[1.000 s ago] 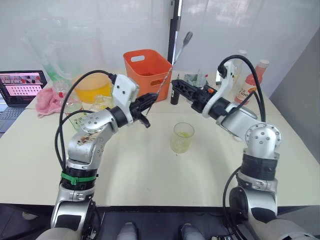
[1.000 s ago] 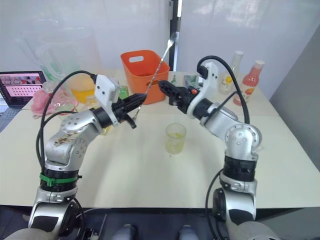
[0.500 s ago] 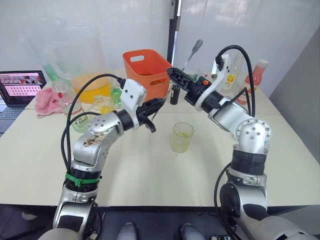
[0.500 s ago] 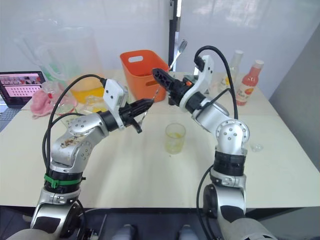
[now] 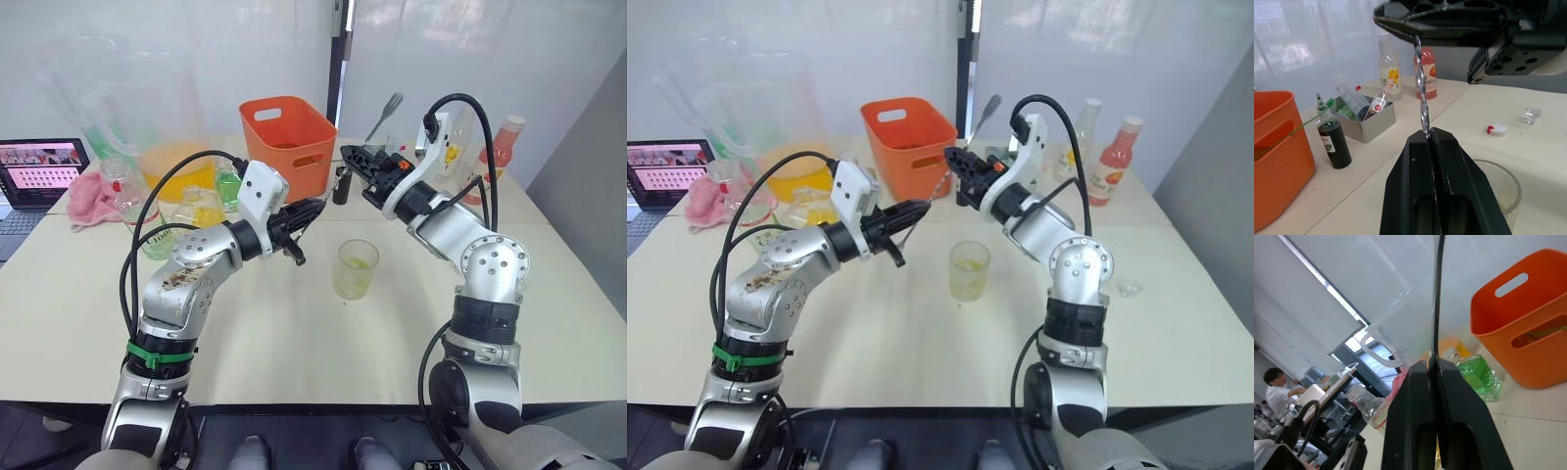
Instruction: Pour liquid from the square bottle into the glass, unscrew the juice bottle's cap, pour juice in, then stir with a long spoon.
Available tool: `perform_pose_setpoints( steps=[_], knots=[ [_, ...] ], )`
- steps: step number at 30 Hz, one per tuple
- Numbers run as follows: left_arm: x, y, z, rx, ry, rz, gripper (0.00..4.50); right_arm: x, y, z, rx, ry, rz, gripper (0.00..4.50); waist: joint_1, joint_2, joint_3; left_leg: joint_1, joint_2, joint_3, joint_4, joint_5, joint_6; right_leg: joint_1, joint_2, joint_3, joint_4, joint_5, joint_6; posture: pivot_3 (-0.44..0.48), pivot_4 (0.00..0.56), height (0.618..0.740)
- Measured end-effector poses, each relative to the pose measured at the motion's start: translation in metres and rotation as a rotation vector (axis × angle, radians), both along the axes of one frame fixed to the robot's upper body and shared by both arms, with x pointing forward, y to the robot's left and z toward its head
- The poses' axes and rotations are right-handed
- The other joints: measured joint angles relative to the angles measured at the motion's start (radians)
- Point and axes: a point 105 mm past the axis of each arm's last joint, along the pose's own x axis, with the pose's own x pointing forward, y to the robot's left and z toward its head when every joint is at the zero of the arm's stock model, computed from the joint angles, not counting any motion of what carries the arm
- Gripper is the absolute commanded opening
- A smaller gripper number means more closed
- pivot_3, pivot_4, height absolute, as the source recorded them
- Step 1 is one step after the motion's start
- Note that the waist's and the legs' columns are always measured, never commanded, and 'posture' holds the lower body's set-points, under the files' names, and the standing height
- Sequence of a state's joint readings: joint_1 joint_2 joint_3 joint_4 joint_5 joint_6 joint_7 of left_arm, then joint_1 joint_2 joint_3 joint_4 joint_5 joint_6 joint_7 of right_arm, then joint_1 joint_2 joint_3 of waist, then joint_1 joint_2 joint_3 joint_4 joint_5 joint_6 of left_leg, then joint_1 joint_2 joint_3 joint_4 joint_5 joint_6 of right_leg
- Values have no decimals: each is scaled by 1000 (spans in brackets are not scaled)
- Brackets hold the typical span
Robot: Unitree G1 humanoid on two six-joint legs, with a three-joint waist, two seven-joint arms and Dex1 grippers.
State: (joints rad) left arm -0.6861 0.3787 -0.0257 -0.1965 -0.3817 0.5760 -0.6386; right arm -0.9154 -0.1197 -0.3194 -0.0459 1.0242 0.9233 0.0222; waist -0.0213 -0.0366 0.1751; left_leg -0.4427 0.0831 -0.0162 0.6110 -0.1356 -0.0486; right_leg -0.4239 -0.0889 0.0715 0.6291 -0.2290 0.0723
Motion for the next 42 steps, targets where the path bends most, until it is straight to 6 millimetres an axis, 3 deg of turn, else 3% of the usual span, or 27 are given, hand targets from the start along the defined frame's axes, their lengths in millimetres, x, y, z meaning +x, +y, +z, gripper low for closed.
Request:
perform_pose_setpoints(
  steps=[6, 9, 16, 20, 23, 26, 33, 42],
  knots=[
    [-1, 5, -5, 13, 9, 11, 0, -1, 3, -5, -16, 3, 20, 41, -2, 0, 0, 0, 0, 0, -1, 0, 0, 0, 0, 0, 0, 0, 0, 0, 150, 738],
    [0, 8, -4, -1, 20, 16, 961, -2, 3, -4, -15, 0, 19, 0, -2, 0, 0, 0, 0, 0, -1, 0, 0, 0, 0, 0, 0, 0, 0, 0, 150, 738],
    [5, 39, 7, -36, 21, 75, 3290, 1, -12, 4, 13, -38, -29, 0, -8, 0, 0, 0, 0, 0, -2, 0, 0, -1, 0, 0, -1, 0, 0, 0, 150, 738],
    [0, 66, 17, -17, 10, 92, 4452, -5, -19, 26, -65, -157, -30, 0, -18, 1, 1, -2, 0, 0, -2, 0, 0, -2, 0, 0, -1, -1, 0, 0, 150, 738],
    [-7, 86, 14, 4, 36, 103, 4452, -8, -26, 47, -131, -275, -58, 0, -24, 1, 1, -1, 0, 0, -4, 0, 0, -2, 0, 0, -1, -2, 0, 0, 150, 738],
    [-13, 94, -4, 25, 119, 86, 4452, -8, -30, 51, -226, -342, -74, 0, -23, 1, 1, -1, 0, 0, -4, 0, 0, -3, 0, 0, -1, -2, -1, 0, 150, 738],
    [-37, 86, -25, 39, 202, -26, 4452, -11, -26, 40, -471, -452, -1, 0, -19, 1, 1, -2, 0, 0, -4, 0, 0, -3, 0, -1, -2, -2, -1, 0, 150, 738],
    [-51, 77, -32, 47, 215, -82, 4452, -23, -20, 13, -527, -426, 101, 0, -19, 1, 1, -2, 0, 0, -4, 0, 0, -3, 0, -1, -1, -2, -1, 0, 150, 738]
  ],
)
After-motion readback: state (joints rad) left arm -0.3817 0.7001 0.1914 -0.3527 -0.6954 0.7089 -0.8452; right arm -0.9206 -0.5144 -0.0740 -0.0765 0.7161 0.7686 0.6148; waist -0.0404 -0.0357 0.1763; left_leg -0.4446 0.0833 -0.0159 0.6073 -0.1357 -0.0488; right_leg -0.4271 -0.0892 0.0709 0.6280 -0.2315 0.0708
